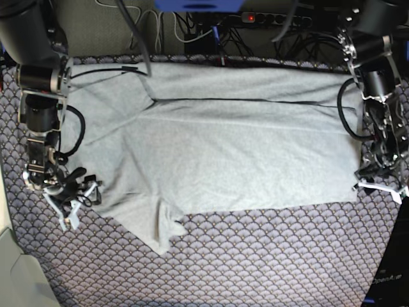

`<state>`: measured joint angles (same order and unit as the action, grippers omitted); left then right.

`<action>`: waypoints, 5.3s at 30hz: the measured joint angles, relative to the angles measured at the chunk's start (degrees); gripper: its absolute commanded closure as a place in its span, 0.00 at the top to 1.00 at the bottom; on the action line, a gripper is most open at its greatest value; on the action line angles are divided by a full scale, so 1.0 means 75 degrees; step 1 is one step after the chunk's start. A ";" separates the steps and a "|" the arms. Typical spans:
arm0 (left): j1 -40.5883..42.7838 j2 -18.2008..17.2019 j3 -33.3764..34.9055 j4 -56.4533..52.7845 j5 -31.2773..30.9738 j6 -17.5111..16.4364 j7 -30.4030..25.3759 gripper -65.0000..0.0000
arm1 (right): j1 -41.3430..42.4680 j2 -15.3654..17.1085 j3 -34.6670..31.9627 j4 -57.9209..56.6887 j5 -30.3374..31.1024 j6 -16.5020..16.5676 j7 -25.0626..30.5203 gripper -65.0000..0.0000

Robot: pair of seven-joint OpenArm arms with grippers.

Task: Fold the T-shirt properly
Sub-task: 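Lower both grippers onto the shirt's hem corners and grasp them, then lift the hem with both grippers and fold it toward the collar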

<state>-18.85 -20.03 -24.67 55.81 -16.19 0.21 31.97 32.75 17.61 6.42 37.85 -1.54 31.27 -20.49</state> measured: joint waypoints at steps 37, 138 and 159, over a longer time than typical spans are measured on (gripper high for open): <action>-0.0434 0.0254 0.0277 -0.0982 0.0423 -0.0041 -0.1142 0.57 | -0.0583 0.0000 0.0009 0.0099 0.0128 -0.0029 0.0364 0.00; 0.2833 0.0015 -0.0184 0.2856 -0.0968 -0.0061 -0.0029 0.01 | -0.5689 -0.0189 0.1303 0.8172 0.0047 0.0997 -0.1848 0.00; 0.3824 0.0207 -0.0149 0.3838 -0.1137 -0.0038 0.0009 0.01 | -0.6047 -0.0574 0.2159 0.8454 0.0117 0.1224 -0.2699 0.00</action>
<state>9.82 -18.48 -25.78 84.60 -24.71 -0.08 32.03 -12.60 13.30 22.61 101.25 -0.67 40.45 -40.73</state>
